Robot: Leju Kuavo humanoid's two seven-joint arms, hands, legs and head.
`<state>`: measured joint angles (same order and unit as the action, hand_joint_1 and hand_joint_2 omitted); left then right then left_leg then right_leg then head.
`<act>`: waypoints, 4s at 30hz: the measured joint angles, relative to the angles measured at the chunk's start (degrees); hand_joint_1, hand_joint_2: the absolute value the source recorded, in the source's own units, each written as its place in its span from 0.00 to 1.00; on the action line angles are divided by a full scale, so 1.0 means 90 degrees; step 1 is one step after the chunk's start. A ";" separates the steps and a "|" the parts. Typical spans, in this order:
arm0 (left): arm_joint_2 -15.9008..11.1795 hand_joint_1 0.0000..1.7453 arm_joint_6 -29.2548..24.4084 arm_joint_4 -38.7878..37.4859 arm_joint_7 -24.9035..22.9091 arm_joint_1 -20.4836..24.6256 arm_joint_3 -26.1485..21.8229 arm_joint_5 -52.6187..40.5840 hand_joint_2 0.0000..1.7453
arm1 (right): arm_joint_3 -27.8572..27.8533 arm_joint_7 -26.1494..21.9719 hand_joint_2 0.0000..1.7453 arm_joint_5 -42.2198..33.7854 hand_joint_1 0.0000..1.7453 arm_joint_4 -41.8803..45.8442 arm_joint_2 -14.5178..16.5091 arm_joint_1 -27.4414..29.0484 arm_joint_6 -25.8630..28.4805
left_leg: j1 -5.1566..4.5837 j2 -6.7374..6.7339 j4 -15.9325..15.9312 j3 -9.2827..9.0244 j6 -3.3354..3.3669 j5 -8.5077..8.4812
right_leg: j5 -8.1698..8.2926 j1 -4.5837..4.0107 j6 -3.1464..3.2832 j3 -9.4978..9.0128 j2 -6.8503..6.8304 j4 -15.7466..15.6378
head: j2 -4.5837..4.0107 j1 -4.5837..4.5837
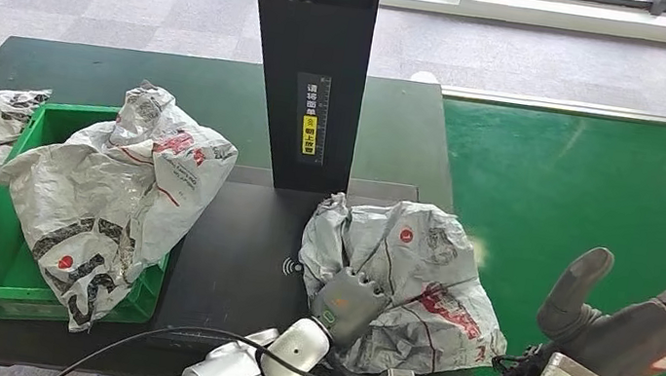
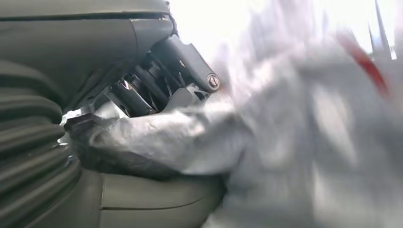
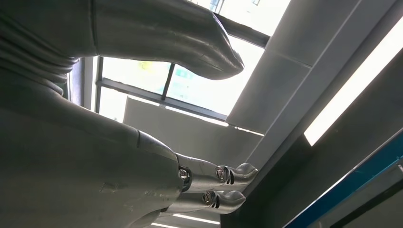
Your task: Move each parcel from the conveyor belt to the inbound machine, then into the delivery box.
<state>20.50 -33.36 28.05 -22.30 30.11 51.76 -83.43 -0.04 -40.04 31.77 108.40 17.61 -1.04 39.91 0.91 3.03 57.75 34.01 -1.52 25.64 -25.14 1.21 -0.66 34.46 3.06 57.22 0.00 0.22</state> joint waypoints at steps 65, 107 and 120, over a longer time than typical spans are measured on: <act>-0.0451 1.00 -0.0742 0.8307 0.3891 -0.2547 -0.7920 0.0457 1.00 | 0.0000 -0.0007 0.00 -0.0098 0.00 -0.0018 0.0009 0.0015 0.0002 | -0.0005 -0.0012 -0.0003 -0.0017 -0.0005 0.0021 | -0.0029 0.0005 0.0002 0.0005 0.0013 0.0014 | 0.0000 -0.0001; -0.0362 0.00 -0.0744 0.6729 0.4934 -0.2130 -0.8449 0.2123 0.00 | 0.0000 -0.0005 0.00 -0.0108 0.00 0.0098 0.0009 0.0090 0.0002 | -0.0005 -0.0011 -0.0003 -0.0017 -0.0006 0.0021 | -0.0029 0.0004 0.0003 0.0002 0.0015 0.0016 | 0.0000 0.0000; -0.0344 0.00 -0.0744 0.7480 0.6423 -0.2183 -0.8893 0.3855 0.00 | 0.0000 -0.0005 0.00 -0.0118 0.00 0.0078 0.0008 0.0084 0.0001 | -0.0005 -0.0008 -0.0003 -0.0016 -0.0006 0.0022 | -0.0030 0.0004 0.0003 -0.0001 0.0010 0.0016 | 0.0000 0.0000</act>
<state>17.40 -40.06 95.37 35.51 10.46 -28.28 -48.74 -0.04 -40.09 30.70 109.10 17.68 -0.29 39.92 0.87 2.95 57.72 33.86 -1.58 25.83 -25.40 1.24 -0.62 34.45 3.15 57.36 0.00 0.22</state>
